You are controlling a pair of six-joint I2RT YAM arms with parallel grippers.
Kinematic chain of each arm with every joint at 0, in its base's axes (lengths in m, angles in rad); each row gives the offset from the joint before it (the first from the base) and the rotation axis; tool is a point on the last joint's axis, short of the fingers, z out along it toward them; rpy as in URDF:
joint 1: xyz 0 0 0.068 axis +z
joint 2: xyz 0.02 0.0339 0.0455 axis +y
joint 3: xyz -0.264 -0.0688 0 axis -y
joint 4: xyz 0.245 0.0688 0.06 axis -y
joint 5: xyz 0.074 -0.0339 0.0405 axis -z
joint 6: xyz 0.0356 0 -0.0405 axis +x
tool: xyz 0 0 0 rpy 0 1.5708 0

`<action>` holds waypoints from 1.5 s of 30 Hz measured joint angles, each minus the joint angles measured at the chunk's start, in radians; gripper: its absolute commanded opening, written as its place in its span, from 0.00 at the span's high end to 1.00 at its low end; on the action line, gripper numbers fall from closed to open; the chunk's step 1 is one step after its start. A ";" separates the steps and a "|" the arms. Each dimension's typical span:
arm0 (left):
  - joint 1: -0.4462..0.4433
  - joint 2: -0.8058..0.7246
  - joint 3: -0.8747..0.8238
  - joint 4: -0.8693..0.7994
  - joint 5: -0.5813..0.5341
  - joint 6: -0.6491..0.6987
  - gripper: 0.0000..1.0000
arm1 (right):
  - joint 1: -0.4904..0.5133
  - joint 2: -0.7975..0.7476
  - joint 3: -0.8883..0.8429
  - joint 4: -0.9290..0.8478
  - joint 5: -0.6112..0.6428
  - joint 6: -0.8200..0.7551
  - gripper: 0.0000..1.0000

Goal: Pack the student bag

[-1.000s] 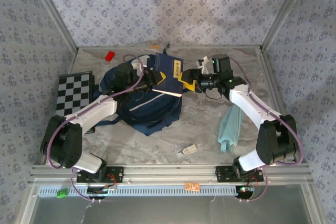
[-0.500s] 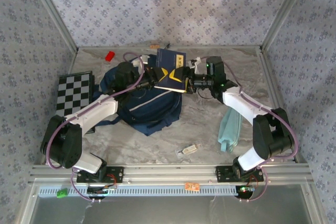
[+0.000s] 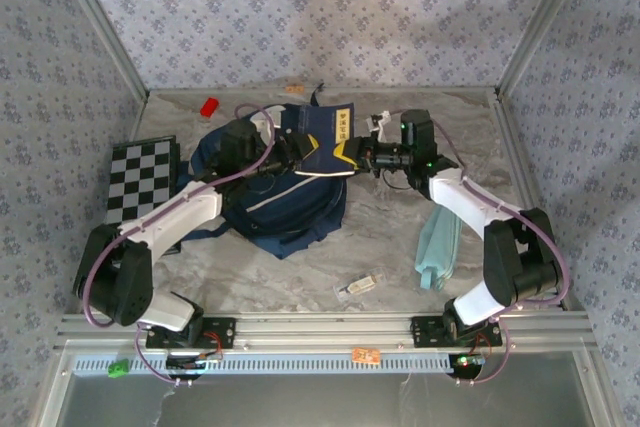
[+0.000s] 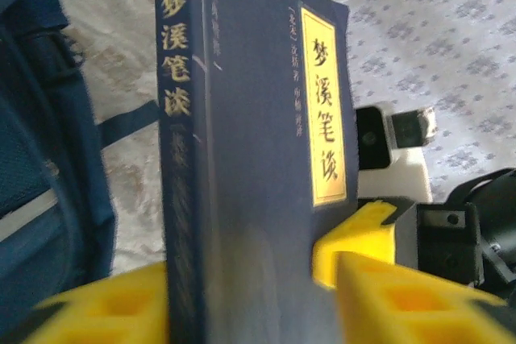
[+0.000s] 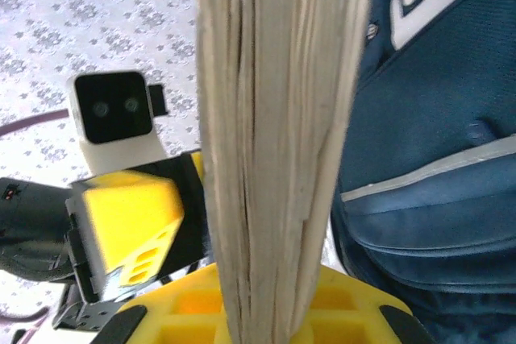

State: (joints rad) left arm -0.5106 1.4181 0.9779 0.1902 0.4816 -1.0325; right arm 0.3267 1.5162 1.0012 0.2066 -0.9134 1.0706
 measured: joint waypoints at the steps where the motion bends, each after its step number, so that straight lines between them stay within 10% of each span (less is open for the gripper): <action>1: 0.000 -0.011 0.014 -0.060 -0.014 0.040 0.38 | -0.013 -0.008 0.000 -0.034 0.004 -0.018 1.00; 15: -0.185 0.032 0.158 -0.693 -0.396 0.757 0.33 | -0.259 -0.192 0.037 -0.628 0.062 -0.376 1.00; 27: -0.273 0.311 0.265 -0.766 -0.669 0.929 0.37 | -0.280 -0.205 0.009 -0.697 0.062 -0.441 1.00; 39: -0.277 0.376 0.331 -0.773 -0.697 0.998 0.98 | -0.280 -0.204 0.009 -0.713 0.074 -0.471 1.00; 45: -0.274 0.314 0.341 -0.784 -0.718 1.014 1.00 | -0.278 -0.200 0.010 -0.776 0.083 -0.506 1.00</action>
State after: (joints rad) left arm -0.7845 1.7321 1.3193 -0.5941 -0.2367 -0.0185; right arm 0.0483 1.3163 1.0111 -0.5690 -0.8303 0.5644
